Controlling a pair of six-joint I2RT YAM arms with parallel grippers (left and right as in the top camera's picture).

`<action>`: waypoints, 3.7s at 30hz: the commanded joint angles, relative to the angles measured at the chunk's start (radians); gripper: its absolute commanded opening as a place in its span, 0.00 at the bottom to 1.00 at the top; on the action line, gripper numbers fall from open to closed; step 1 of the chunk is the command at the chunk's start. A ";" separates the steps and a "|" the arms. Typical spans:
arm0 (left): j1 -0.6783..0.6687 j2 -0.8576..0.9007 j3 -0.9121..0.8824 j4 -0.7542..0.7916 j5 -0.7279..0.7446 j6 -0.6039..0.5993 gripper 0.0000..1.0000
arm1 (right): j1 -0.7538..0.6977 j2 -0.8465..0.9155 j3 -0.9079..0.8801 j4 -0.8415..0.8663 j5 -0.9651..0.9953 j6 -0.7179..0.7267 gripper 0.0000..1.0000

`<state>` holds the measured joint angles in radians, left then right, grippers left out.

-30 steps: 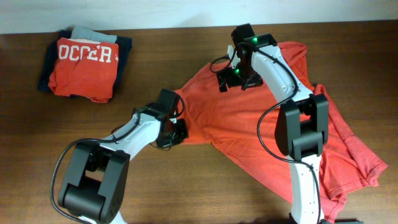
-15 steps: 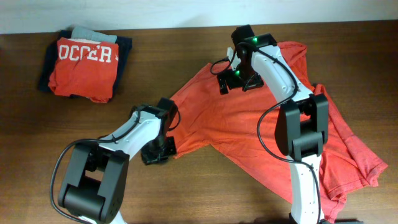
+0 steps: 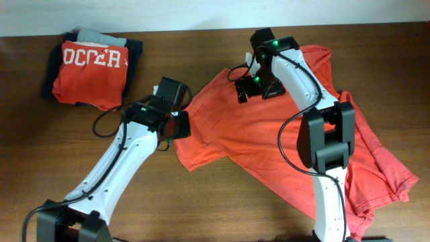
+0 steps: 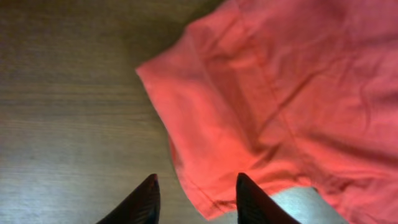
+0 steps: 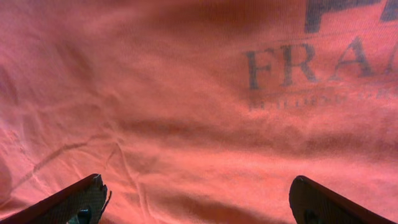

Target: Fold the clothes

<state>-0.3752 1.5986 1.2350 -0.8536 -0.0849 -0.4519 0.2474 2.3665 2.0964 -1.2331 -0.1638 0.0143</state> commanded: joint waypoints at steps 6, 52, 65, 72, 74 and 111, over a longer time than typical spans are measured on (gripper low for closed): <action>0.088 0.157 -0.010 0.040 -0.037 0.088 0.46 | -0.001 -0.051 0.019 -0.009 -0.009 -0.011 0.99; 0.171 0.282 -0.010 0.234 0.197 0.150 0.06 | -0.001 -0.051 0.019 -0.019 -0.008 -0.011 0.99; 0.166 0.367 -0.010 0.235 0.247 0.143 0.06 | -0.001 -0.051 0.019 -0.019 -0.009 -0.011 0.99; 0.166 0.364 -0.003 0.237 0.263 0.143 0.06 | -0.001 -0.051 0.019 -0.020 -0.008 -0.011 0.99; 0.166 0.364 -0.002 0.237 0.299 0.143 0.18 | -0.001 -0.051 0.019 -0.019 -0.008 -0.011 0.99; 0.070 0.365 -0.003 0.093 0.086 0.058 0.53 | -0.001 -0.051 0.019 -0.020 -0.009 -0.011 0.99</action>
<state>-0.3119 1.9541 1.2430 -0.7307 0.0349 -0.3550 0.2474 2.3665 2.0964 -1.2491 -0.1638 0.0135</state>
